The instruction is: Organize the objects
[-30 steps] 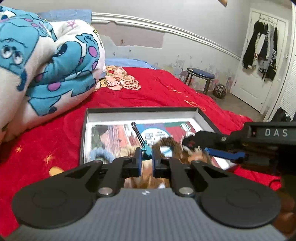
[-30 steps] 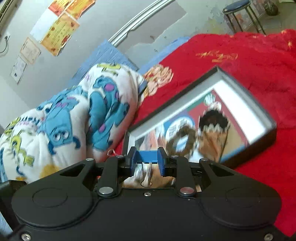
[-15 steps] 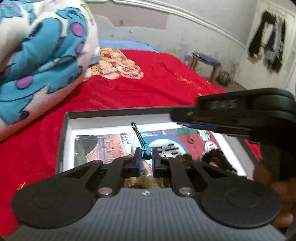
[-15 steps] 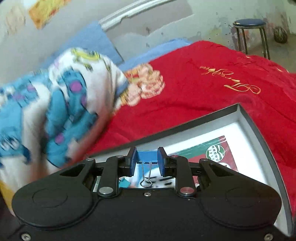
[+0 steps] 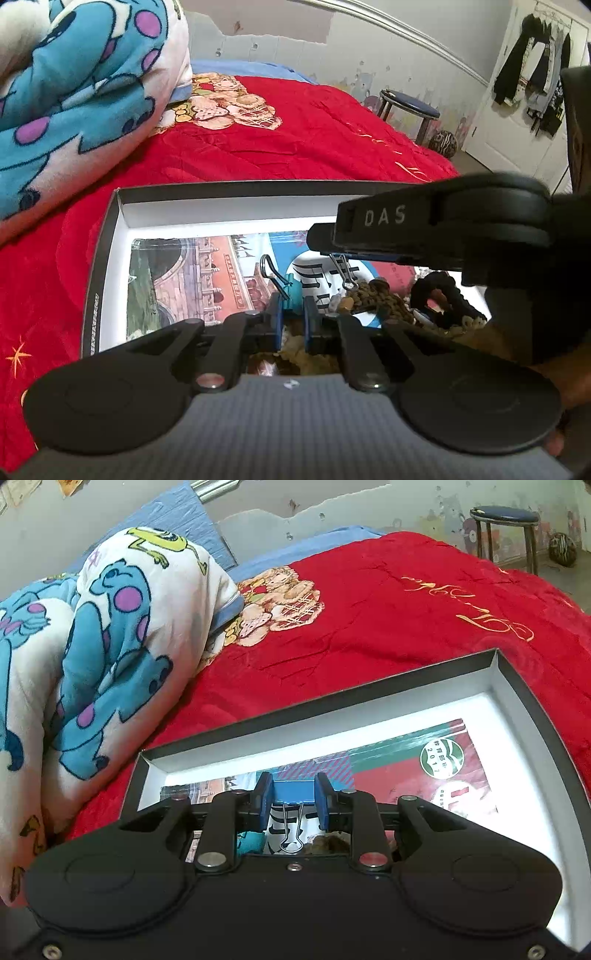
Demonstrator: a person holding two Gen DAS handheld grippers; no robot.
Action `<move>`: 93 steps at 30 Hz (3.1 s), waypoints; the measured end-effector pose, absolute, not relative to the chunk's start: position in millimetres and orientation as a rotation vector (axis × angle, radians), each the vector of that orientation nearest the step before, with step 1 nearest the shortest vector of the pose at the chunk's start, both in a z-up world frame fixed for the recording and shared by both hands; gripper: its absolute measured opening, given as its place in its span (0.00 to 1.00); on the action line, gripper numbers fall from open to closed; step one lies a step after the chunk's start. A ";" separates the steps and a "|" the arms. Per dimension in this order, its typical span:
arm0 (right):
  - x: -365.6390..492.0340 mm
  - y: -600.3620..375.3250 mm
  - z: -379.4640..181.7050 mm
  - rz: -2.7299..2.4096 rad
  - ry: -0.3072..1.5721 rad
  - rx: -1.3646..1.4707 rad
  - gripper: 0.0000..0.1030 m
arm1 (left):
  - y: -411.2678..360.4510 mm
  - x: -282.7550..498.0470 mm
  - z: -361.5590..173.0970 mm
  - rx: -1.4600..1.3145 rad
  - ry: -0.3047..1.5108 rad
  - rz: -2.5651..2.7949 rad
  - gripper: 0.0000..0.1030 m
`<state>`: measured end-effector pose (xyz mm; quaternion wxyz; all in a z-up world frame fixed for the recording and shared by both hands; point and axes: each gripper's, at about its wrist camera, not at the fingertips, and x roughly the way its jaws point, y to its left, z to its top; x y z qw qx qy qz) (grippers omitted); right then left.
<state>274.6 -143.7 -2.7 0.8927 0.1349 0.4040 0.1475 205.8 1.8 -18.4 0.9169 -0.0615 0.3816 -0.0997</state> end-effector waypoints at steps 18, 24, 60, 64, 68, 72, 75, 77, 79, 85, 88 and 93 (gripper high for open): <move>263.9 -154.0 10.1 0.289 0.796 0.330 0.40 | 10.2 191.2 -1.8 -0.181 0.723 -0.207 0.53; 216.4 -175.4 56.4 0.307 0.695 0.396 0.54 | 32.3 159.4 39.6 -0.224 0.656 -0.144 0.77; -73.4 -182.8 62.1 0.024 0.633 0.058 1.00 | 23.9 -72.0 36.2 -0.045 0.667 -0.094 1.00; -72.0 -182.2 61.3 0.047 0.639 0.055 1.00 | 17.2 -72.3 33.7 -0.005 0.681 -0.100 1.00; -70.5 -181.9 59.0 0.057 0.655 0.064 1.00 | 15.5 -72.8 34.0 0.008 0.677 -0.102 1.00; -68.5 -182.1 57.5 0.064 0.661 0.074 1.00 | 16.0 -71.8 32.7 0.013 0.688 -0.096 1.00; -68.5 -182.4 56.6 0.066 0.661 0.081 1.00 | 17.0 -71.1 32.2 0.008 0.695 -0.094 1.00; -68.6 -182.9 55.7 0.068 0.661 0.087 1.00 | 17.9 -70.6 31.9 0.006 0.699 -0.093 1.00; -69.0 -182.9 54.3 0.064 0.663 0.089 1.00 | 18.7 -70.7 30.7 0.012 0.702 -0.090 1.00; -69.1 -181.6 54.6 0.067 0.663 0.083 1.00 | 21.5 -68.8 28.8 0.007 0.718 -0.075 1.00; -69.0 -180.2 54.4 0.069 0.664 0.076 1.00 | 20.8 -69.0 28.7 0.014 0.720 -0.076 1.00; -68.0 -179.7 53.1 0.071 0.671 0.077 1.00 | 20.5 -69.2 27.3 0.025 0.724 -0.071 1.00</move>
